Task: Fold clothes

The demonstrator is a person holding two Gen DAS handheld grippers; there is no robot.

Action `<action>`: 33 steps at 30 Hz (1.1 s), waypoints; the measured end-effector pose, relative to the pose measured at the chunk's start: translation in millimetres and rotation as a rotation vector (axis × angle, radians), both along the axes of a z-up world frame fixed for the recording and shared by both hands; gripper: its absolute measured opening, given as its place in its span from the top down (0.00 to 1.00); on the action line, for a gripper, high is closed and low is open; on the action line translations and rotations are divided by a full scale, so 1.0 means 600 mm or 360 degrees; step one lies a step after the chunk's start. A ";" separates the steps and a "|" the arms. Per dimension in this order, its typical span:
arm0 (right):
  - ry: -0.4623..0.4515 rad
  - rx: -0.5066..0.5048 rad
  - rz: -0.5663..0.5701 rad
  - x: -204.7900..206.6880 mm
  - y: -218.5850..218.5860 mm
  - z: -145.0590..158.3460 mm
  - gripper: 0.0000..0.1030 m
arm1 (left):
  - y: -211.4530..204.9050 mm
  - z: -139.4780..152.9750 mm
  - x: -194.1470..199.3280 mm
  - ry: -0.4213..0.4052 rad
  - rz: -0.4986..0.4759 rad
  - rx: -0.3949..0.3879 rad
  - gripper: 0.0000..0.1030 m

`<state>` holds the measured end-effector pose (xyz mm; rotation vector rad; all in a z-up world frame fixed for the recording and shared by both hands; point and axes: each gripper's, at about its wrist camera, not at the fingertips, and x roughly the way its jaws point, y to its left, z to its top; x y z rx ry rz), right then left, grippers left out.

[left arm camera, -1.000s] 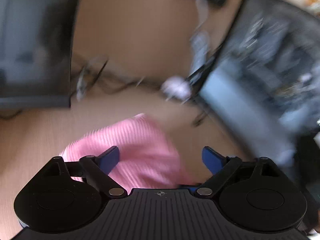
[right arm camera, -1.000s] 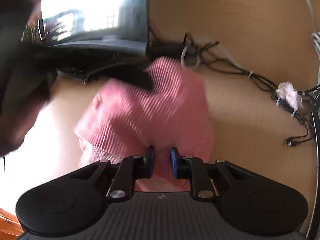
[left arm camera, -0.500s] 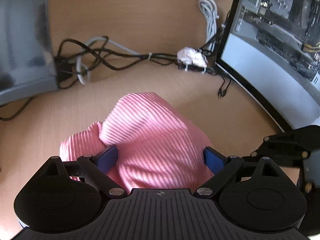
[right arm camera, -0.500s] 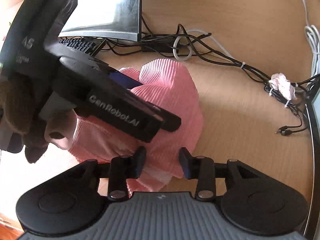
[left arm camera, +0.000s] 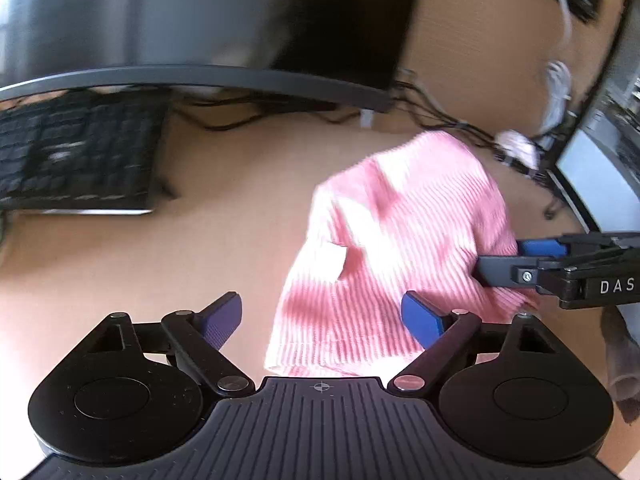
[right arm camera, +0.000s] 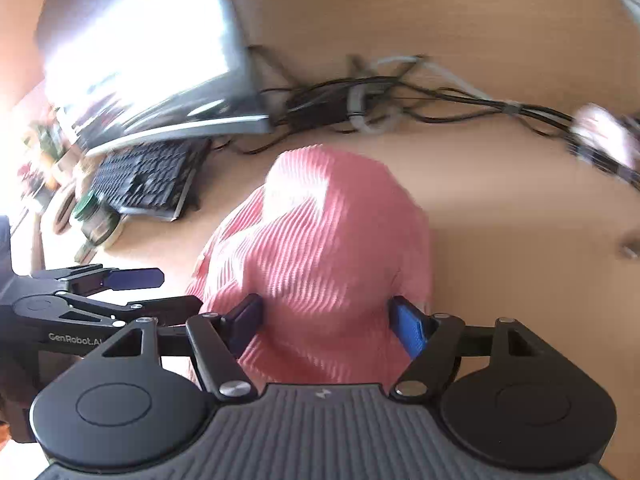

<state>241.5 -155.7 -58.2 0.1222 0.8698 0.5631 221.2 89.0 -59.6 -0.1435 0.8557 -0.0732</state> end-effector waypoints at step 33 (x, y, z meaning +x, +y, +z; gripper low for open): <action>-0.0084 -0.0153 0.0530 0.090 0.190 -0.014 0.22 | 0.121 -0.002 0.091 0.0064 -0.0046 -0.0565 0.10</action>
